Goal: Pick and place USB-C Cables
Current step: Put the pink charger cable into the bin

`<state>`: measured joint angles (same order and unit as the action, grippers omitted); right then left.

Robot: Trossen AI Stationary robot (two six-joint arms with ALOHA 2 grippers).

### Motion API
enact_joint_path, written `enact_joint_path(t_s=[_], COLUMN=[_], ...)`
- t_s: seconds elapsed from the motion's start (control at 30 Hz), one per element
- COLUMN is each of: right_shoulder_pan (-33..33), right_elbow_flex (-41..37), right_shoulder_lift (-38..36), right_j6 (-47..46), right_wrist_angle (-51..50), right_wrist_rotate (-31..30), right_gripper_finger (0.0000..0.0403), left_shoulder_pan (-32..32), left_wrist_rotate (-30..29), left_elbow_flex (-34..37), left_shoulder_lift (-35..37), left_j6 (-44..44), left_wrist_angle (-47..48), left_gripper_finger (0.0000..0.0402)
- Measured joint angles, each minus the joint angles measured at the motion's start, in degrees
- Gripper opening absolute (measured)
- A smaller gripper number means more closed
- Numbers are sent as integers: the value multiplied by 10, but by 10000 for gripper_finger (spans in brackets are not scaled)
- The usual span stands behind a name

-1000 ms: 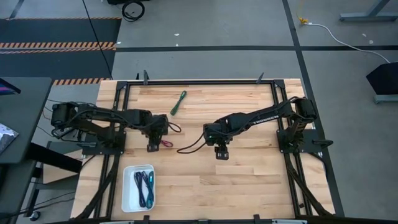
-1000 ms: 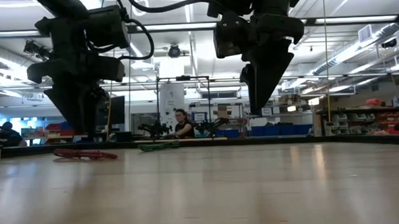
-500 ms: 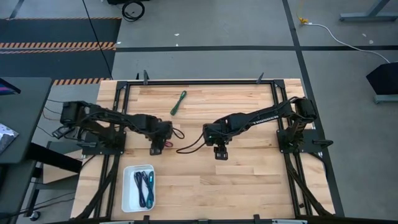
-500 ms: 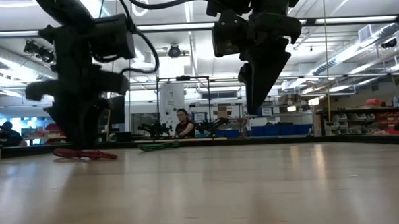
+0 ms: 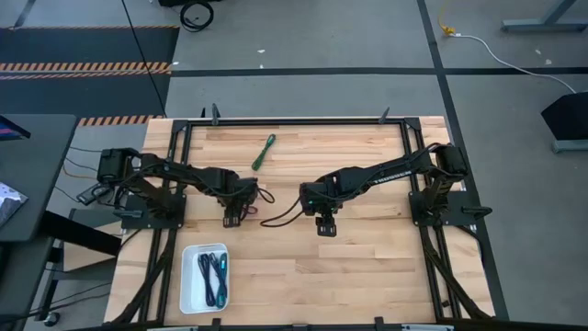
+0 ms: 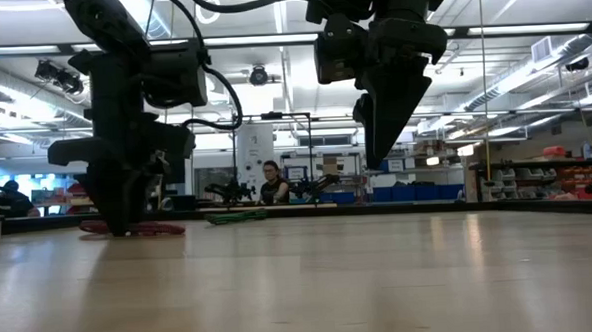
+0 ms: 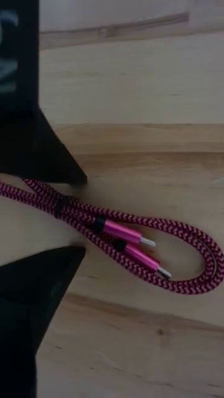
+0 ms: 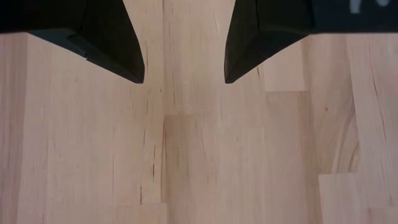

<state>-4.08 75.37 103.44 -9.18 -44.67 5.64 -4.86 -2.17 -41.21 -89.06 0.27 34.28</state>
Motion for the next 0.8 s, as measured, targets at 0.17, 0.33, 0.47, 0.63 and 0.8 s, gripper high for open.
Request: enact_joint_path(t_s=[0.17,0.33,0.47,0.63,0.8], right_shoulder_pan=[0,0,0,0,-2], right_elbow_flex=[0,0,0,0,0], right_shoulder_lift=[0,0,0,0,0], right_j6=[1,1,3,3,3], right_wrist_angle=[2,3,3,1,-5], right_wrist_rotate=[0,0,0,0,0], right_gripper_finger=[228,228,228,228,228], left_shoulder_pan=[1,6,16,55,126], left_wrist_rotate=[-4,-15,-22,-32,-28], left_elbow_flex=[-14,-41,-111,-224,-300], left_shoulder_lift=[-1,-5,-4,12,52], left_j6=[2,-12,-16,-55,-137], left_wrist_angle=[21,68,172,300,365], left_gripper_finger=[48,20,20,20,20])
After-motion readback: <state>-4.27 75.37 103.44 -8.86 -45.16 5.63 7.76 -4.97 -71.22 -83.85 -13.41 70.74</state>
